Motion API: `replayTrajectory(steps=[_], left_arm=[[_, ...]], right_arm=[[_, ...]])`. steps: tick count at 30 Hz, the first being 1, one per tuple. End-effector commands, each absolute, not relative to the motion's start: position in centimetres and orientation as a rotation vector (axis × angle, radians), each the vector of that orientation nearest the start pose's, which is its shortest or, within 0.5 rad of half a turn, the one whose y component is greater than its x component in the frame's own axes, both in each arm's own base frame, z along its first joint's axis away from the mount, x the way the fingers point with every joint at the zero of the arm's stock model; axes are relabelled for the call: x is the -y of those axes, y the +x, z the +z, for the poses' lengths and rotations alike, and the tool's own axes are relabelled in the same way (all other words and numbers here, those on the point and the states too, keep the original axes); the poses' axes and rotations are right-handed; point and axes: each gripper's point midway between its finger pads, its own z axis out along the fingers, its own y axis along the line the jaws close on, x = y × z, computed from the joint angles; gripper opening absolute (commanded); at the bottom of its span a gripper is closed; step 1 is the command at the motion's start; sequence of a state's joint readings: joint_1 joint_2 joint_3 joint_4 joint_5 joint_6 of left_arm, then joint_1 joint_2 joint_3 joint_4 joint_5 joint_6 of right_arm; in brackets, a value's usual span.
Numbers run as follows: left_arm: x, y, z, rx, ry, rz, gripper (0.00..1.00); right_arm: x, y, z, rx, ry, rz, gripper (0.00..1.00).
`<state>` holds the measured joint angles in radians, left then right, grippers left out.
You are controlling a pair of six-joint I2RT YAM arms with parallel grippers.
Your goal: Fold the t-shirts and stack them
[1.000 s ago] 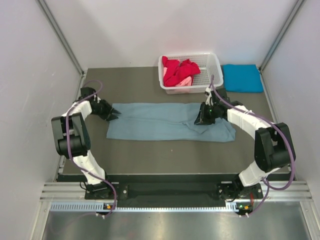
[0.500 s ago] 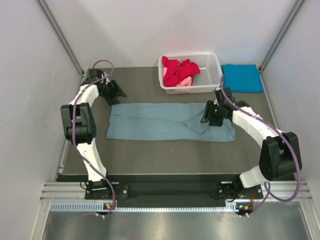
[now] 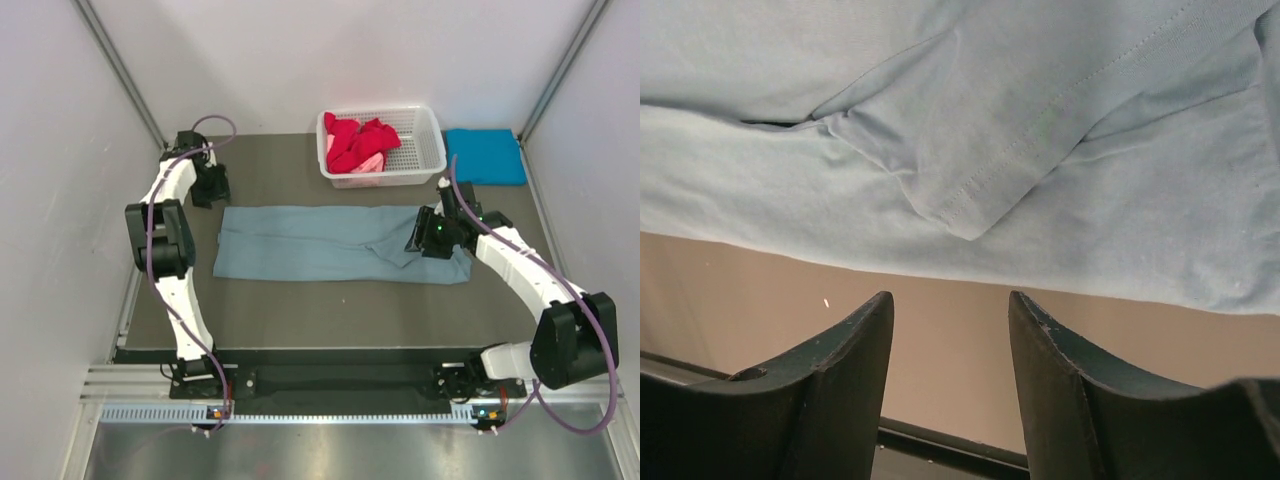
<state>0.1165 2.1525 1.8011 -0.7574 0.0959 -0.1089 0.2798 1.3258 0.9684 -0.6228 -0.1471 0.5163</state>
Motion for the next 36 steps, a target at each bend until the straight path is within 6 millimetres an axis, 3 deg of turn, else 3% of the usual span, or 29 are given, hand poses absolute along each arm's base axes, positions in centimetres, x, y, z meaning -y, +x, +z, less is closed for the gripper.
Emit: replayTrajectory(steps=[1, 12, 13, 14, 16, 17, 19, 21, 23, 24, 27, 28, 33, 36], left_arm=[[-4.0, 48.5, 5.9, -2.690, -0.186, -0.098, 0.63], [-2.1, 49.1, 3.4, -2.716, -0.237, -0.256, 0.50], [-2.0, 49.1, 3.3, -2.713, -0.245, -0.264, 0.47], [-1.9, 49.2, 3.1, -2.716, -0.252, -0.266, 0.34], [-2.5, 49.0, 2.9, -2.721, -0.304, -0.263, 0.23], [-3.0, 48.8, 2.7, -2.728, -0.331, -0.242, 0.20], [-4.8, 48.1, 2.6, -2.735, -0.460, -0.220, 0.00], [-7.6, 46.5, 2.2, -2.753, -0.627, -0.188, 0.00], [-9.0, 44.7, 1.9, -2.749, -0.795, -0.205, 0.00], [-10.6, 43.9, 2.5, -2.709, -0.898, -0.219, 0.00], [-12.5, 41.1, 2.0, -2.681, -1.040, -0.237, 0.00], [-13.1, 40.8, 2.8, -2.650, -1.049, -0.231, 0.00], [-15.6, 36.8, 3.0, -2.650, -1.217, -0.101, 0.00], [-15.4, 35.4, 3.6, -2.643, -1.261, -0.082, 0.00]], right_arm=[[-12.9, 28.6, 12.5, -2.573, 0.219, 0.500, 0.50], [-13.3, 29.1, 12.9, -2.573, 0.187, 0.518, 0.50], [-13.3, 29.1, 12.9, -2.570, 0.181, 0.519, 0.50], [-13.4, 29.1, 12.8, -2.575, 0.182, 0.521, 0.50], [-13.4, 29.0, 12.6, -2.583, 0.179, 0.519, 0.50], [-13.4, 29.0, 12.5, -2.585, 0.180, 0.520, 0.50], [-13.4, 29.0, 12.3, -2.589, 0.179, 0.519, 0.50], [-13.4, 29.2, 12.2, -2.592, 0.181, 0.520, 0.50], [-13.5, 29.4, 11.9, -2.602, 0.184, 0.519, 0.50], [-13.6, 29.5, 11.9, -2.602, 0.182, 0.522, 0.50], [-13.9, 30.0, 11.6, -2.609, 0.187, 0.535, 0.50], [-14.2, 30.2, 11.7, -2.605, 0.181, 0.553, 0.50], [-14.8, 30.8, 11.1, -2.631, 0.192, 0.564, 0.51], [-14.4, 31.1, 10.6, -2.635, 0.238, 0.529, 0.51]])
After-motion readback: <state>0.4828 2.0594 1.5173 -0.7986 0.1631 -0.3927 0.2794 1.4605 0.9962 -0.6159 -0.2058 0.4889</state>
